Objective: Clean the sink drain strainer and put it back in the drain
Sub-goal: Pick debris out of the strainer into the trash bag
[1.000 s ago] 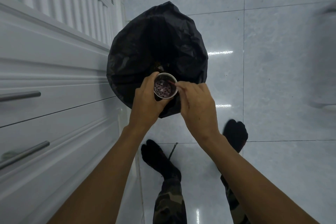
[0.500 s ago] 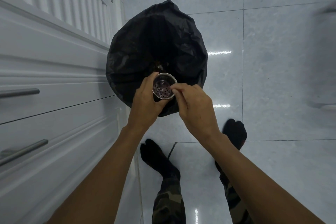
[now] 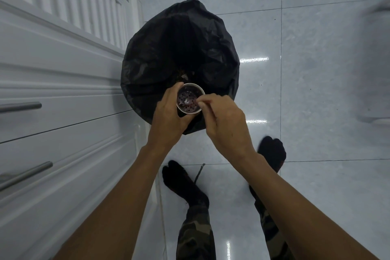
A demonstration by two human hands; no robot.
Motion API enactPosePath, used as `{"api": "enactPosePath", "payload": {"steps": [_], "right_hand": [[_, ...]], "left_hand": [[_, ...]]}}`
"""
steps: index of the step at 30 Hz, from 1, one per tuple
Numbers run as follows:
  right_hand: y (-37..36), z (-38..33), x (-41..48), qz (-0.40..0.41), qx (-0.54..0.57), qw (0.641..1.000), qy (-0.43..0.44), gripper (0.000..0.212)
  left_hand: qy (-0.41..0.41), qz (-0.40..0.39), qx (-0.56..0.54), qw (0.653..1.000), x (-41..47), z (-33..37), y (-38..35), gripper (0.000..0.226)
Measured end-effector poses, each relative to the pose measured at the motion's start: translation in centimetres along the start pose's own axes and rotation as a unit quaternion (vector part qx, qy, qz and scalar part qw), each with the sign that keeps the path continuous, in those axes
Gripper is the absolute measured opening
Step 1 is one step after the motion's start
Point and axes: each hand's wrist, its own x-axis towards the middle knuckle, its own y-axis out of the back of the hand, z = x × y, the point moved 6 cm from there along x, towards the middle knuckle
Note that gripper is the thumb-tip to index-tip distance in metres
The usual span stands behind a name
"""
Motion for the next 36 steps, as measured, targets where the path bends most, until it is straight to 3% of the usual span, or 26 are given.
{"api": "enactPosePath", "payload": {"steps": [3,7,11,15,19,23,27,32,36], "right_hand": [[0.8,0.5,0.1,0.034,-0.035,0.999,-0.003,0.024],[0.0,-0.8,-0.3,-0.005,-0.006,0.998,0.059,0.023],[0.6,0.0,0.5,0.018,0.014,1.0,0.002,0.025],[-0.5,-1.6,0.3,-0.076,-0.016,0.994,0.075,0.023],[1.8,0.0,2.3,0.0,-0.07,0.997,0.025,0.023],[0.3,-1.2,2.2,-0.074,-0.041,0.994,0.064,0.021],[1.4,-0.2,2.6,-0.015,-0.094,0.995,0.039,0.019],[0.2,-0.8,1.7,-0.065,-0.064,0.994,0.063,0.021],[1.7,-0.2,2.4,0.01,-0.109,0.994,0.03,0.021]], "left_hand": [[-0.007,0.01,-0.004,1.0,0.1,0.1,0.1,0.076],[-0.005,0.002,-0.002,1.0,0.3,0.2,0.1,0.08],[-0.02,0.005,-0.005,1.0,0.6,0.5,0.1,0.078],[-0.015,0.018,-0.004,1.0,0.9,-0.5,1.1,0.08],[-0.042,0.016,0.015,0.999,0.7,-0.3,1.2,0.076],[-0.042,0.017,0.006,0.999,1.2,-0.2,1.3,0.076],[-0.054,0.026,0.038,0.997,1.3,-0.2,1.3,0.073],[-0.049,0.033,0.09,0.994,1.4,-1.3,1.5,0.076],[-0.064,0.027,0.074,0.995,1.1,-0.9,1.3,0.072]]}}
